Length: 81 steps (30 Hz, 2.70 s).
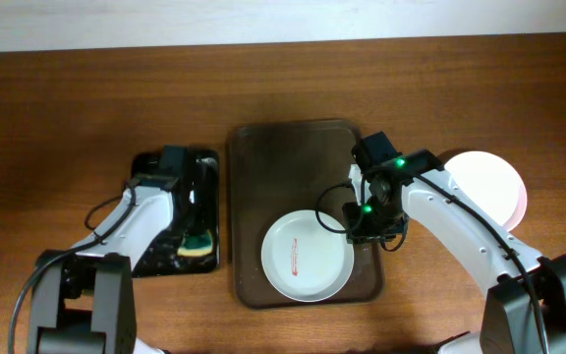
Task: Clean dirty plates on tray and stack at the side
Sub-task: 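Pick up the green sponge with the left gripper and bring it over the plate, then scrub the plate with the sponge while the right gripper holds its rim, then put the sponge back on the black tray with the left gripper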
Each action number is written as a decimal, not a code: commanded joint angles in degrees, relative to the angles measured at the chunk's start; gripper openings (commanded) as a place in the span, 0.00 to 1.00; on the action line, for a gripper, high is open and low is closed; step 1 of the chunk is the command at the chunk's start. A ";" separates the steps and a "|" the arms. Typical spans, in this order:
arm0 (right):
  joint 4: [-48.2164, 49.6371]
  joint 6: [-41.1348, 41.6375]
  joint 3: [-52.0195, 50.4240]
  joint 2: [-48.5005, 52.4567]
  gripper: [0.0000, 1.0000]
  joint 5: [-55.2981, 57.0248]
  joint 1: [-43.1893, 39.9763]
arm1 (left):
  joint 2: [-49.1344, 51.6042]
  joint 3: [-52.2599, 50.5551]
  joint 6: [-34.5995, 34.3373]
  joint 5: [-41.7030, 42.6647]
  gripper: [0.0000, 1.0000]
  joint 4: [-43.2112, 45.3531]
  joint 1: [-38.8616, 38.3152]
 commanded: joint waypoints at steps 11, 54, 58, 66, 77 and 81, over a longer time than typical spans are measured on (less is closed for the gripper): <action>20.52 5.20 -17.03 0.11 0.30 1.01 -0.22 | -8.98 23.74 7.98 13.49 0.00 -21.44 -4.17; 32.09 17.31 -20.33 0.09 0.04 1.22 -0.26 | 14.53 7.39 -17.00 25.64 0.00 11.74 -34.58; 31.78 17.31 -20.33 0.09 0.04 1.22 -0.28 | 14.47 7.41 -16.76 19.02 0.00 6.29 -32.65; 31.52 17.29 -20.35 0.09 0.04 1.25 -0.26 | 5.16 7.43 -14.10 -12.55 0.00 -5.14 -17.44; 22.10 5.51 -14.97 -12.20 0.04 5.75 -0.09 | -24.85 -0.59 -0.79 -3.08 0.00 -11.65 7.80; 6.05 4.33 -1.46 -13.22 0.04 25.20 8.11 | -19.76 -5.44 2.78 0.37 0.12 -5.79 11.10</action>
